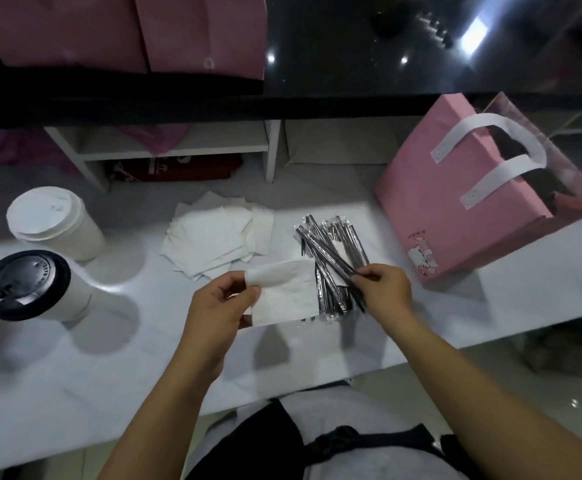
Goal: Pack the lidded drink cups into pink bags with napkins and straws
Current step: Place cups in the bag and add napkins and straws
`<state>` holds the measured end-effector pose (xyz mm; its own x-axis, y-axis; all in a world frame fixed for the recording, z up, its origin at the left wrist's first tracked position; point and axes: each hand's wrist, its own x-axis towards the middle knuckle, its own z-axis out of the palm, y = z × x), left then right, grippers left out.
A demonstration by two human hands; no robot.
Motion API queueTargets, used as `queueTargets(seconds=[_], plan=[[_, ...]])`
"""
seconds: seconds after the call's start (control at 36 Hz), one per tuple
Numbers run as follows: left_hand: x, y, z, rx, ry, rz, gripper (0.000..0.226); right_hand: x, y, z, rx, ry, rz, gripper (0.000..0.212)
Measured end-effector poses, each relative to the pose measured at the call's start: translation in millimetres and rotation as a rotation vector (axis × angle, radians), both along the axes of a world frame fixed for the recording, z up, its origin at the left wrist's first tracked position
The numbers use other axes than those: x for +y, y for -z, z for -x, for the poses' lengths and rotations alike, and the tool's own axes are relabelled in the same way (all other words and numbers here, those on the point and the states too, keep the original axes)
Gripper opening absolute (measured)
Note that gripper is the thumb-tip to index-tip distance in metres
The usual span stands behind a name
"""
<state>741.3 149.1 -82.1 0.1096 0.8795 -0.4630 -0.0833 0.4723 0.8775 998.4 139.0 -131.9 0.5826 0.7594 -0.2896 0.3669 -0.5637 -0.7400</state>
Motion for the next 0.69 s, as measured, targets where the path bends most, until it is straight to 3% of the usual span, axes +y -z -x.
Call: queueTargets(seconds=[0.08,0.17,0.28,0.39,0.44,0.61,0.69], plan=[[-1,1,3,0.002,0.015,0.002,0.019,5,1,6,0.007,0.011,0.002,0.026],[-1,2,8,0.009,0.027,0.008,0.020,3,-4,13,0.068,0.037,-0.045,0.022],[-1,3,14,0.022,0.037,0.026,0.022,-7,-36,28,0.416,0.034,-0.144,0.009],[-6,4,18,0.033,0.049,0.052,0.022,-30,-62,39,0.766,-0.063,-0.114,0.016],[-9,4,20,0.039,0.077,0.052,0.021,-39,-68,47,0.845,-0.128,-0.066,0.011],[-8,3,21,0.096,0.232,0.038,0.014,-45,-68,64,0.640,-0.390,0.082,0.008],[-8,-3,18,0.085,0.282,0.016,0.014,-45,-67,68,0.632,-0.384,0.093,0.010]])
